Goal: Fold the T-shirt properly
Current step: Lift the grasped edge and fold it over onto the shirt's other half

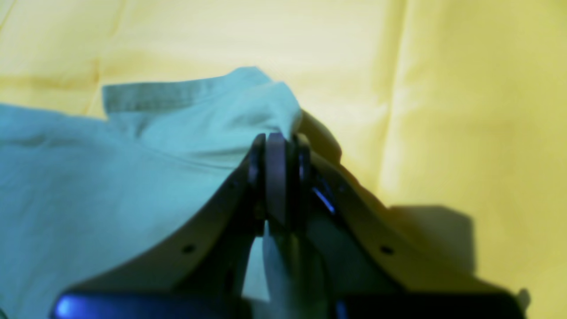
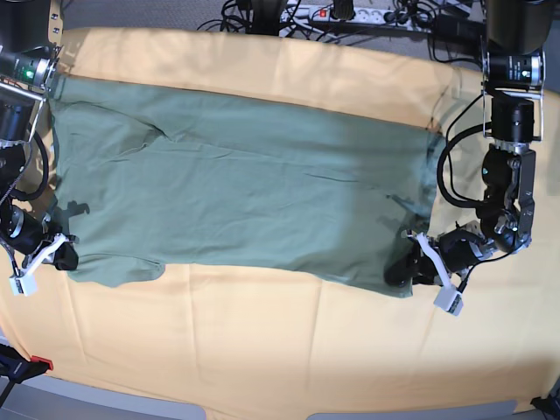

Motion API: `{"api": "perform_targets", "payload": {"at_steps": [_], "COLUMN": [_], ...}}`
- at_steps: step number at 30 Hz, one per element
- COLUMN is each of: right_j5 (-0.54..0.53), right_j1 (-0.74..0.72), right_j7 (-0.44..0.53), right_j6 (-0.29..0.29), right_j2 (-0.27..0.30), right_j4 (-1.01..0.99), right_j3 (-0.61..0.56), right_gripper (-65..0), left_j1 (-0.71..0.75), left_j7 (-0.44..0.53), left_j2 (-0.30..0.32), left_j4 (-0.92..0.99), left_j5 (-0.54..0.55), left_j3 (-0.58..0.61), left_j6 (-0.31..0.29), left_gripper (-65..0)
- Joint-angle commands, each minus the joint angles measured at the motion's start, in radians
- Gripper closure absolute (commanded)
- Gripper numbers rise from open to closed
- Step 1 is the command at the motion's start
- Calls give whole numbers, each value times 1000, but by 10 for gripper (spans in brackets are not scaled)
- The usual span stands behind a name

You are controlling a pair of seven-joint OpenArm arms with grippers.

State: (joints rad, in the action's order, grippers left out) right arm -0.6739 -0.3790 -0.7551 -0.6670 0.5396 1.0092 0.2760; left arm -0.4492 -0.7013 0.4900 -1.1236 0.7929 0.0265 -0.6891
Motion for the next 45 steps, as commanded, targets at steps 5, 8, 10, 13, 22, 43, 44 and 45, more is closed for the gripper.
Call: {"api": "perform_targets", "payload": {"at_steps": [5, 8, 10, 13, 22, 43, 44, 45], "right_j5": [-141, -166, -166, -167, -164, -90, -89, -87], "right_j1": [3, 34, 56, 106, 262, 287, 287, 287], "right_j7": [-70, -74, -77, -78, -98, -106, -106, -106], "right_j6": [-31, -31, -31, -31, -31, -31, -31, -31], "right_j2": [24, 27, 29, 29, 55, 117, 123, 128], "right_j4": [16, 24, 46, 101, 323, 331, 331, 331], "right_j3": [4, 5, 5, 5, 5, 5, 5, 5], "right_gripper": [0, 0, 0, 0, 0, 0, 0, 0], "left_j1": [-10, 5, 10, 17, 34, 93, 90, 87], "left_j7": [-102, -121, -150, -201, -329, -399, -399, -398], "left_j2": [15, 18, 21, 31, 90, 193, 200, 207], "left_j4": [-14, -19, -27, -55, -84, -84, -84, -84], "left_j5": [164, 206, 228, 282, 416, 499, 499, 499], "left_j3": [-8, -8, -8, -8, -8, -8, -8, -8], "left_j6": [-9, -9, -9, -9, -9, -9, -9, -9], "left_gripper": [0, 0, 0, 0, 0, 0, 0, 0]}}
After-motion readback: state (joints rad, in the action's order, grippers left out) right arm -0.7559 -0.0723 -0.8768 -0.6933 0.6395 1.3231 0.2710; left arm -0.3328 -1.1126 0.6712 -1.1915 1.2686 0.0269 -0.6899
